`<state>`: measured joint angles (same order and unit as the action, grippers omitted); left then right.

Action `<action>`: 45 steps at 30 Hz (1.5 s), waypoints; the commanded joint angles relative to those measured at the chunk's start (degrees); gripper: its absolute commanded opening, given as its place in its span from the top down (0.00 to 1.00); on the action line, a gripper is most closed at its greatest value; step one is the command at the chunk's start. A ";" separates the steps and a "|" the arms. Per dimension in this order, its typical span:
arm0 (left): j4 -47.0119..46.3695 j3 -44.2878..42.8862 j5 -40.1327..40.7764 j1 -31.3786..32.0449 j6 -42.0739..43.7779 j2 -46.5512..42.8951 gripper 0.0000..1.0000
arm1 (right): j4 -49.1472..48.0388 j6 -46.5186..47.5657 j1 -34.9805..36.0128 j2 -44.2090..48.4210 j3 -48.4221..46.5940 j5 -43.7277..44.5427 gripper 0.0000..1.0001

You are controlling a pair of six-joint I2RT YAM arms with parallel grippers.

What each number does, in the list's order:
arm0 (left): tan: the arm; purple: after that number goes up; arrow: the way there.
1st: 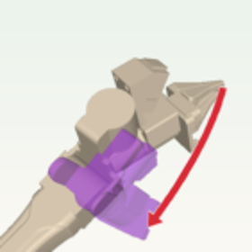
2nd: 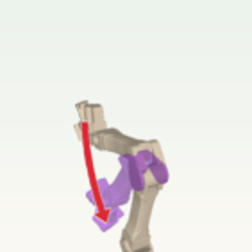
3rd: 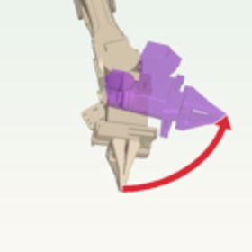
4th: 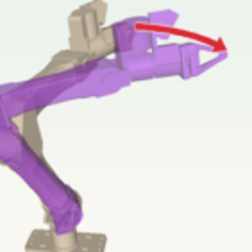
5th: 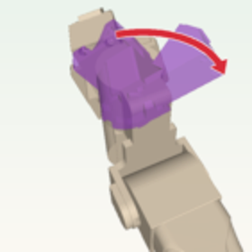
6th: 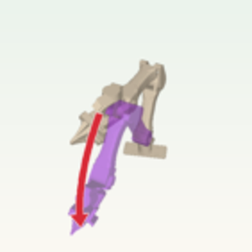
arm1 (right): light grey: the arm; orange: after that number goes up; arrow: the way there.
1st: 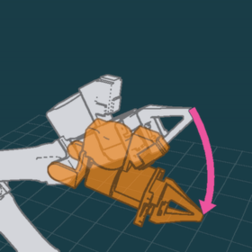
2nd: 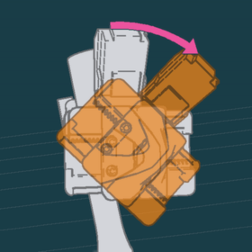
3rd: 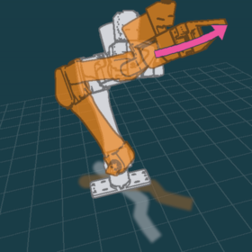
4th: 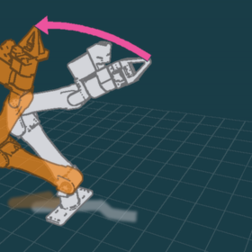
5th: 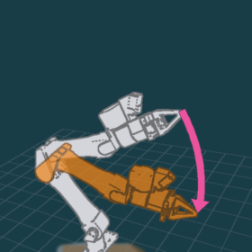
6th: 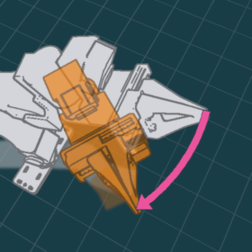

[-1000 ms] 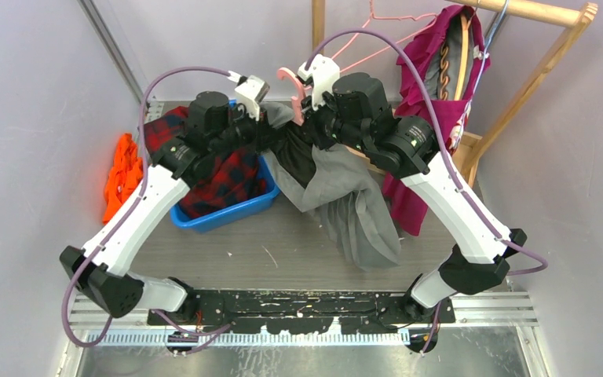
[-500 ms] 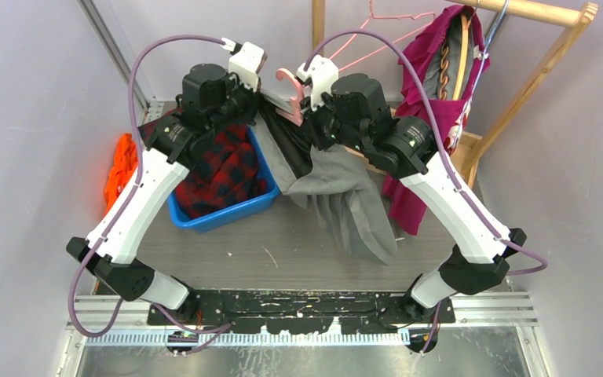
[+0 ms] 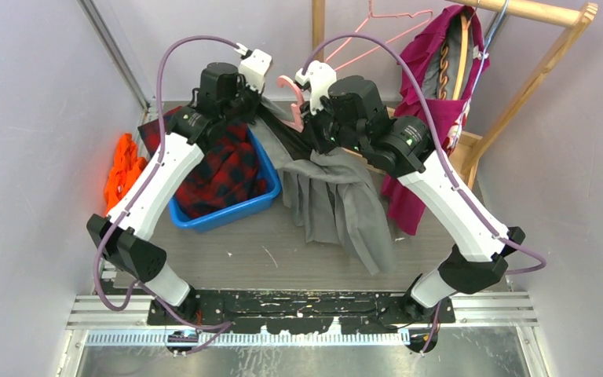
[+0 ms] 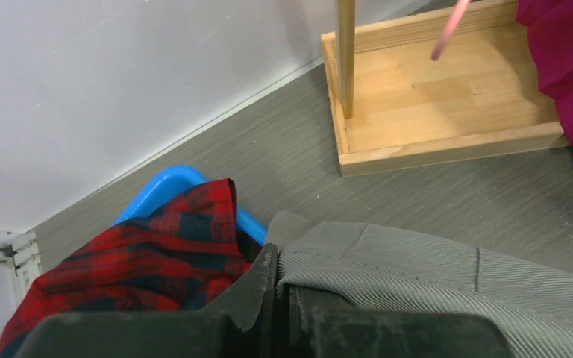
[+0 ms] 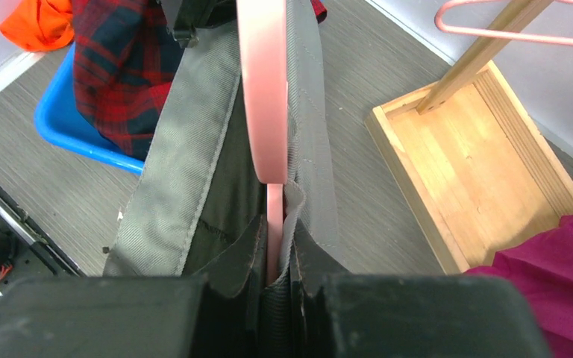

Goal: Remove the skirt from the hanger

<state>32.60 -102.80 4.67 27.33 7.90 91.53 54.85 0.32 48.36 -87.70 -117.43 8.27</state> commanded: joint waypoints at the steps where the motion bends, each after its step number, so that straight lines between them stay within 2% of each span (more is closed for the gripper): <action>1: -2.69 -0.09 1.76 -2.89 1.09 -2.01 0.84 | 0.73 1.35 0.46 4.38 -2.47 0.34 0.99; 3: -1.80 -0.14 0.74 -2.88 0.61 -3.90 0.75 | 0.25 1.98 0.45 4.38 -2.48 0.72 0.99; 7: -0.99 2.33 -1.56 -2.88 -0.38 -7.51 0.73 | -0.85 2.81 0.50 4.38 -2.45 1.89 0.99; 10: -1.58 6.25 1.27 -2.88 1.02 -8.69 0.71 | -0.46 2.92 0.51 4.29 -3.01 2.14 0.99; 14: -1.25 8.08 1.99 -2.90 1.07 -9.35 0.60 | -0.09 3.03 0.51 4.72 -2.58 2.77 0.99; 15: -1.20 7.88 1.49 -2.90 0.58 -9.50 0.56 | -0.28 2.96 0.49 4.89 -2.31 2.80 0.99; 17: -0.81 6.85 0.16 -2.90 0.00 -9.53 0.41 | -0.80 2.74 0.50 4.68 -2.03 2.65 0.99; 20: 0.01 4.79 -1.47 -2.90 -0.17 -9.72 0.28 | -0.97 2.60 0.51 3.92 -2.48 2.01 0.99; 22: 0.61 3.66 -2.79 -2.81 -0.17 -10.08 0.07 | -1.20 2.63 0.51 3.64 -2.48 1.88 0.99; 23: 0.91 3.14 -3.67 -2.81 -0.16 -10.36 0.02 | -1.35 2.81 0.51 3.55 -2.46 1.98 0.99; 32: 1.64 0.88 -11.39 -2.81 0.40 -16.64 0.01 | -1.68 3.22 0.51 2.25 -3.25 2.62 0.99; 39: 1.60 3.68 -24.33 -2.82 3.58 -23.05 0.01 | -1.88 3.22 0.51 0.98 -4.57 2.47 0.99; 45: 0.34 6.10 -35.11 -2.73 5.43 -22.09 0.01 | -1.59 2.70 0.51 1.00 -5.27 2.45 0.99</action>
<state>35.38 -98.52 -20.03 24.73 11.53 67.70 57.60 2.90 48.69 -87.68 -119.07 10.00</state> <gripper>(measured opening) 0.994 0.167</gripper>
